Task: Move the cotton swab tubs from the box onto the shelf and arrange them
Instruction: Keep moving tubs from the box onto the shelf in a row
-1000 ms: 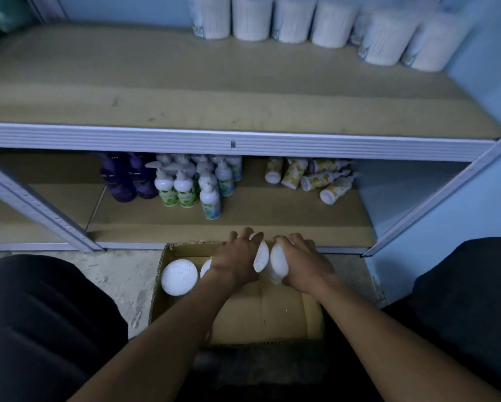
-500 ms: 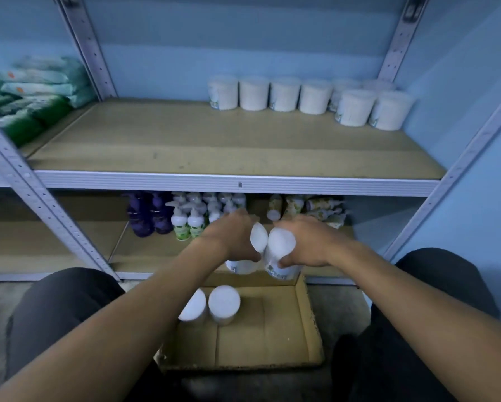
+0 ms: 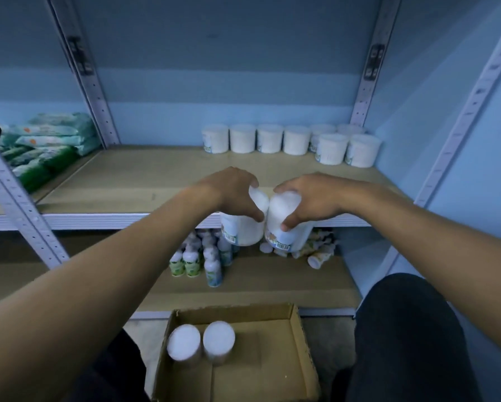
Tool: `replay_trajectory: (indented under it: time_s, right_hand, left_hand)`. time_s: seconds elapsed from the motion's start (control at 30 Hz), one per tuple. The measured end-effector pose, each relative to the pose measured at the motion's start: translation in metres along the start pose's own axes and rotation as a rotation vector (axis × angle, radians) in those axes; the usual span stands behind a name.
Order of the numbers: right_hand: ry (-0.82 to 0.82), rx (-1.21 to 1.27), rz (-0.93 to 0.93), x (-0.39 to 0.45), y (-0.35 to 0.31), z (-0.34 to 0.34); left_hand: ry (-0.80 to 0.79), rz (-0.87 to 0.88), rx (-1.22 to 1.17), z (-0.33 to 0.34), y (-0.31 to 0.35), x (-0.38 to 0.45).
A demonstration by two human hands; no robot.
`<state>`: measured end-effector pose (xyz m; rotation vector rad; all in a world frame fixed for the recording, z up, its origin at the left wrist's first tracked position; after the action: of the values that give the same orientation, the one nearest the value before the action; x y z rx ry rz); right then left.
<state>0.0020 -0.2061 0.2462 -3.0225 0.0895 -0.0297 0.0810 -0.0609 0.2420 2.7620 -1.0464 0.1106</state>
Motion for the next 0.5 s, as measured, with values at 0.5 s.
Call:
replay_trajectory:
  time_s: [0.5]
  right_hand:
    - [0.033, -0.112, 0.110, 0.043, 0.035, -0.039]
  left_hand:
    - [0.016, -0.001, 0.016, -0.030, 0.020, 0.069]
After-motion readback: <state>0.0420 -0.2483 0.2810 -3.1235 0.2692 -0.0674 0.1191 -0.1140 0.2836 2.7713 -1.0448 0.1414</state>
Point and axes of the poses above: each hand's wrist, its own x-axis towards the middle knuckle, its own z-axis out of the palm, y = z × x, the point moved 5 cm from there along x, towards the middle knuckle, and after that the axes turned 10 degrees about y, right-handed, at the moved point
